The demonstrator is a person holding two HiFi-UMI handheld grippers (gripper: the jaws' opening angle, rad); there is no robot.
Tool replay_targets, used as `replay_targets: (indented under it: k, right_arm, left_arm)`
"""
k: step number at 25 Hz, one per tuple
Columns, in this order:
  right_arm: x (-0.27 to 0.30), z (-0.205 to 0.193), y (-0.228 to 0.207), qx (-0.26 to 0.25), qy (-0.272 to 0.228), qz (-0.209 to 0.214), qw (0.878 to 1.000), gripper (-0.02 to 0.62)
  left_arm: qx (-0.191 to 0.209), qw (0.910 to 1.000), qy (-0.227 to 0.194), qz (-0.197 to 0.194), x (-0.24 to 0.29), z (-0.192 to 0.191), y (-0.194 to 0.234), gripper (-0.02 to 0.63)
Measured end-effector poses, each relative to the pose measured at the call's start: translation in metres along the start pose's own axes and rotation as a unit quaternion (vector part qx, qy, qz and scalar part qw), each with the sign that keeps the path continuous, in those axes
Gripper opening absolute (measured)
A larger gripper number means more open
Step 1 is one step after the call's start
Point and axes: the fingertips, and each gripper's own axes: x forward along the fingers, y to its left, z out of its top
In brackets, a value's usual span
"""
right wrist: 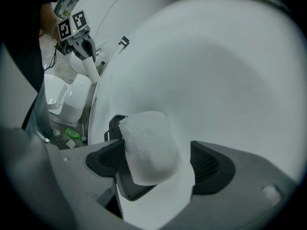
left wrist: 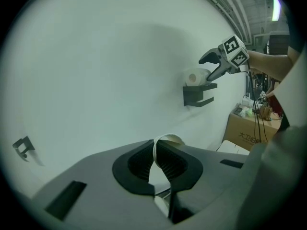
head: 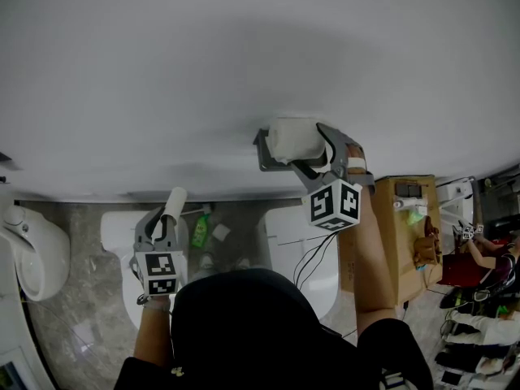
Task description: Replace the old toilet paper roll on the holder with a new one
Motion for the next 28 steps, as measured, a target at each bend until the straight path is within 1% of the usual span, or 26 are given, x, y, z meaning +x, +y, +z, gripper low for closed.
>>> replay_targets:
  k: [2, 5, 9, 13, 17, 19, 20, 23, 24, 28]
  right_arm:
    - [-0.004, -0.001, 0.001, 0.002, 0.001, -0.001, 1.000, 0.430]
    - [-0.009, -0.002, 0.000, 0.004, 0.001, -0.007, 1.000, 0.430]
    - [-0.019, -0.005, 0.001, 0.017, 0.002, -0.007, 1.000, 0.430]
    - [-0.033, -0.010, 0.003, 0.063, -0.003, -0.003, 0.998, 0.430]
    - [-0.052, -0.016, 0.001, 0.125, -0.022, -0.016, 0.992, 0.424]
    - [-0.066, -0.020, -0.003, 0.155, -0.035, -0.036, 0.987, 0.342]
    - [-0.073, -0.022, -0.004, 0.171, -0.040, -0.046, 0.983, 0.313]
    - [-0.094, -0.029, -0.006, 0.222, -0.062, -0.069, 0.971, 0.250]
    - [-0.100, -0.032, -0.006, 0.240, -0.068, -0.074, 0.966, 0.237]
    - [-0.122, -0.048, 0.001, 0.297, -0.072, -0.092, 0.948, 0.164]
  left_arm:
    - [0.007, 1.0000, -0.002, -0.002, 0.000, 0.000, -0.002, 0.029]
    - [-0.005, 1.0000, -0.001, -0.008, -0.002, 0.002, -0.007, 0.029]
    - [-0.010, 0.9998, -0.003, -0.017, -0.002, 0.007, -0.014, 0.029]
    - [-0.008, 0.9995, -0.011, -0.028, -0.001, 0.015, -0.022, 0.029]
    - [-0.003, 0.9985, -0.019, -0.051, 0.004, 0.024, -0.036, 0.029]
    - [0.000, 0.9977, -0.022, -0.064, 0.007, 0.029, -0.045, 0.029]
    - [0.003, 0.9972, -0.024, -0.071, 0.007, 0.032, -0.049, 0.029]
    - [0.023, 0.9949, -0.037, -0.091, 0.012, 0.043, -0.062, 0.029]
    - [0.030, 0.9939, -0.041, -0.098, 0.013, 0.046, -0.066, 0.029]
    - [0.046, 0.9896, -0.052, -0.126, 0.018, 0.061, -0.087, 0.029]
